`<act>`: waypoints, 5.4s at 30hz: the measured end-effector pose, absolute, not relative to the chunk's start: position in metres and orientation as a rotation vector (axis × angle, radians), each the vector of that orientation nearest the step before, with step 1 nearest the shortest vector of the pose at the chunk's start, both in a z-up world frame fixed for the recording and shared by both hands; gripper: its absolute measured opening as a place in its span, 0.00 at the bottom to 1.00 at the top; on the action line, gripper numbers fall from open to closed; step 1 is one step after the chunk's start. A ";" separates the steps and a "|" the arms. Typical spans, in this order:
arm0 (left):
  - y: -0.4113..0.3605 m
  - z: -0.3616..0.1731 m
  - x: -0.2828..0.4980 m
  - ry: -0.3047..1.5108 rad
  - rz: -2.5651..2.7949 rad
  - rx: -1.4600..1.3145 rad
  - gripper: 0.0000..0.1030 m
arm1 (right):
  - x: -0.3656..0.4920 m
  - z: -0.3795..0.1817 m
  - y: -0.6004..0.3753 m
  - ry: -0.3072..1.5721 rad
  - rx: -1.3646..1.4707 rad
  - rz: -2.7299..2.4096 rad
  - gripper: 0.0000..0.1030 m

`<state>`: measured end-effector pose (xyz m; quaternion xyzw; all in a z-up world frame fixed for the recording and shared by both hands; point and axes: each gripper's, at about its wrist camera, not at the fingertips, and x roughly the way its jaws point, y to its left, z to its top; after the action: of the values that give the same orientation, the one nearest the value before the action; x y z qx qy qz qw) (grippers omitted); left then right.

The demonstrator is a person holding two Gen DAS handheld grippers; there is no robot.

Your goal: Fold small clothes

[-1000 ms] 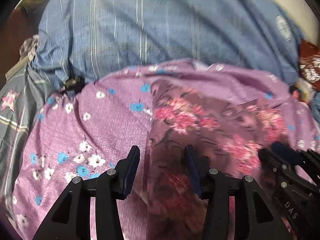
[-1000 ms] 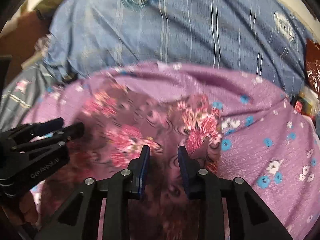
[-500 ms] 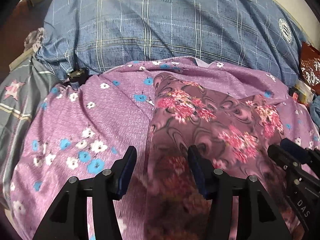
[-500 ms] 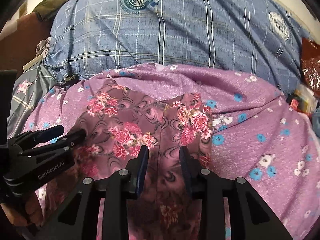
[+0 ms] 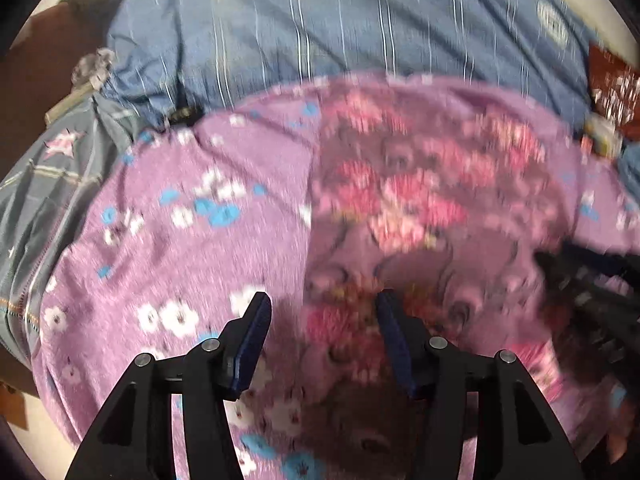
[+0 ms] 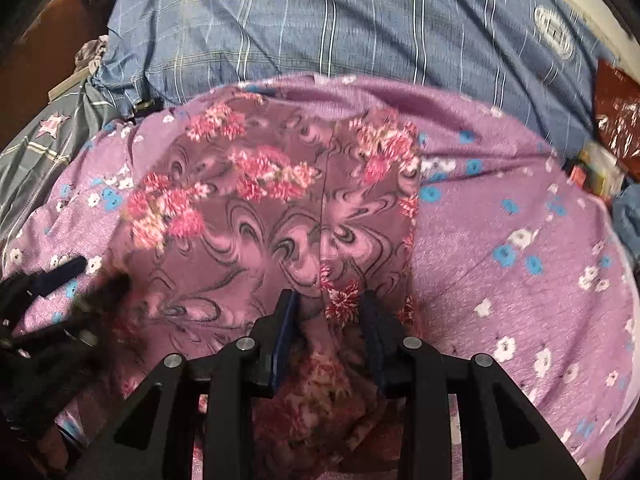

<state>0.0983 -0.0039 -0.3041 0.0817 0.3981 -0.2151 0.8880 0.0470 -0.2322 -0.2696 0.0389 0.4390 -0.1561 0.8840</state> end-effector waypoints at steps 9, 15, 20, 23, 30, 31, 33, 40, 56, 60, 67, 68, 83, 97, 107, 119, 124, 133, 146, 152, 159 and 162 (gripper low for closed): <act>0.032 -0.274 0.057 0.833 -0.450 0.149 0.53 | -0.015 -0.245 -0.232 0.871 0.141 -0.326 0.39; 0.058 -0.240 0.009 0.788 -0.425 0.139 0.54 | -0.053 -0.224 -0.228 0.844 0.150 -0.325 0.43; 0.073 -0.203 -0.033 0.677 -0.380 0.182 0.60 | -0.082 -0.190 -0.211 0.758 0.136 -0.316 0.54; 0.079 -0.188 -0.055 0.607 -0.344 0.193 0.72 | -0.092 -0.178 -0.199 0.738 0.129 -0.310 0.56; 0.092 -0.171 -0.097 0.542 -0.345 0.167 0.76 | -0.103 -0.168 -0.170 0.748 0.106 -0.275 0.56; 0.093 -0.170 -0.098 0.540 -0.341 0.164 0.76 | -0.104 -0.166 -0.168 0.745 0.105 -0.271 0.56; 0.097 -0.168 -0.098 0.541 -0.334 0.158 0.76 | -0.105 -0.162 -0.164 0.733 0.105 -0.264 0.56; 0.101 -0.167 -0.085 0.561 -0.342 0.144 0.76 | -0.099 -0.157 -0.150 0.732 0.080 -0.247 0.57; 0.097 -0.171 -0.078 0.574 -0.345 0.147 0.76 | -0.086 -0.160 -0.146 0.757 0.063 -0.274 0.57; 0.096 -0.170 -0.081 0.568 -0.346 0.148 0.76 | -0.086 -0.155 -0.146 0.742 0.049 -0.293 0.57; 0.092 -0.169 -0.085 0.561 -0.334 0.157 0.76 | -0.089 -0.144 -0.147 0.703 0.033 -0.312 0.57; 0.091 -0.168 -0.086 0.561 -0.337 0.158 0.76 | -0.089 -0.143 -0.147 0.697 0.034 -0.312 0.57; 0.085 -0.154 -0.078 0.548 -0.341 0.140 0.76 | -0.074 -0.138 -0.159 0.687 0.031 -0.326 0.57; 0.084 -0.163 -0.065 0.586 -0.331 0.137 0.76 | -0.064 -0.147 -0.163 0.721 0.024 -0.354 0.57; 0.103 -0.159 -0.062 0.584 -0.319 0.087 0.76 | -0.059 -0.150 -0.139 0.751 -0.008 -0.335 0.57; 0.134 -0.157 -0.076 0.553 -0.282 0.045 0.76 | -0.059 -0.133 -0.105 0.726 -0.077 -0.337 0.57; 0.144 -0.155 -0.076 0.554 -0.270 0.025 0.76 | -0.060 -0.129 -0.096 0.722 -0.091 -0.324 0.57; 0.146 -0.150 -0.058 0.560 -0.247 0.007 0.76 | -0.044 -0.125 -0.096 0.719 -0.105 -0.306 0.57; 0.117 -0.149 -0.006 0.594 -0.240 0.021 0.76 | -0.005 -0.124 -0.130 0.723 -0.065 -0.305 0.57; 0.090 -0.171 0.019 0.669 -0.315 0.047 0.76 | 0.001 -0.150 -0.161 0.780 -0.029 -0.342 0.57; 0.056 -0.238 0.092 0.907 -0.422 0.067 0.73 | 0.008 -0.214 -0.245 0.852 0.276 -0.308 0.58; 0.040 -0.266 0.120 1.013 -0.435 0.057 0.73 | 0.021 -0.246 -0.270 0.939 0.363 -0.280 0.54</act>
<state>0.1203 0.0400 -0.2655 0.0273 0.4814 -0.2068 0.8513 0.0215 -0.2701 -0.2459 0.1733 0.4482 -0.1338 0.8667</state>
